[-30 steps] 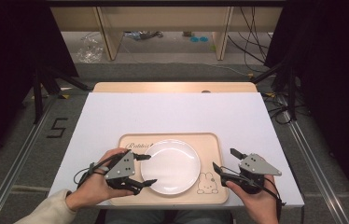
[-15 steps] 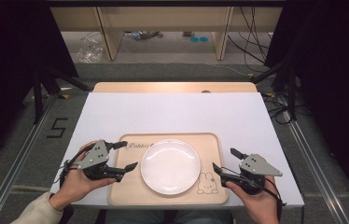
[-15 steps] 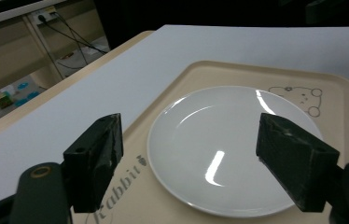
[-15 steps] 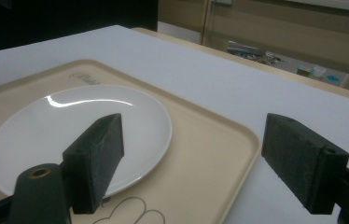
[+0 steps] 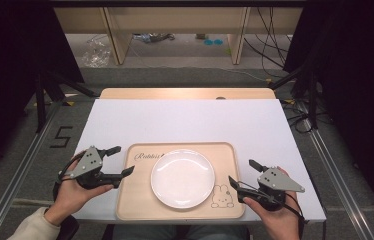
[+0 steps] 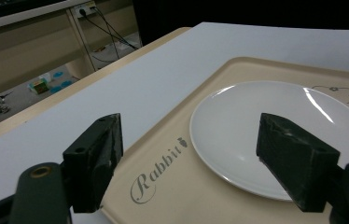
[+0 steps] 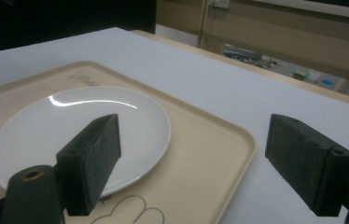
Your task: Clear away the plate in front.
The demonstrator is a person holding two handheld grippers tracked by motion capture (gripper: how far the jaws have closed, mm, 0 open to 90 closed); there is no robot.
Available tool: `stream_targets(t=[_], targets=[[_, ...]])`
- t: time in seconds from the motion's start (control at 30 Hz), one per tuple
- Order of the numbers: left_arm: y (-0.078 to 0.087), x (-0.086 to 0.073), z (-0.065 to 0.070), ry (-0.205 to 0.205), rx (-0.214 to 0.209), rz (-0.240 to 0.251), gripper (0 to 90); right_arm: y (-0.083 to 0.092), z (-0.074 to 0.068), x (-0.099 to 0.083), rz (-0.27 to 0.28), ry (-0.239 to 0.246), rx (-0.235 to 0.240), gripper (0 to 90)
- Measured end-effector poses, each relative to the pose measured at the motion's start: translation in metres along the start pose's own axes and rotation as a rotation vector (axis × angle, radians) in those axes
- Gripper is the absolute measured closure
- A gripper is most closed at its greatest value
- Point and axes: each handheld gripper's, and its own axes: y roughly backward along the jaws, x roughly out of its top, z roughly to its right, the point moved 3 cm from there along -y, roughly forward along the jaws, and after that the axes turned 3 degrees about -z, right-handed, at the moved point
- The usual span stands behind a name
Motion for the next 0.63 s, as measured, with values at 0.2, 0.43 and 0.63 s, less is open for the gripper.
stream_targets(t=[0.2,0.43,0.63], targets=[[-0.0025,-0.0026,0.0010,-0.028,0.007,-0.016,22.8,0.0038,0.0021,-0.0010,0.019,0.009,-0.018,17.0],[-0.0039,-0.0041,0.0008,-0.033,-0.003,-0.024,22.8,0.0033,0.0006,-0.0018,0.005,-0.008,-0.007,16.6],[-0.0058,-0.0045,0.0036,-0.023,-0.014,-0.035,23.0,0.0029,0.0010,-0.0018,0.007,0.000,-0.007,16.6]])
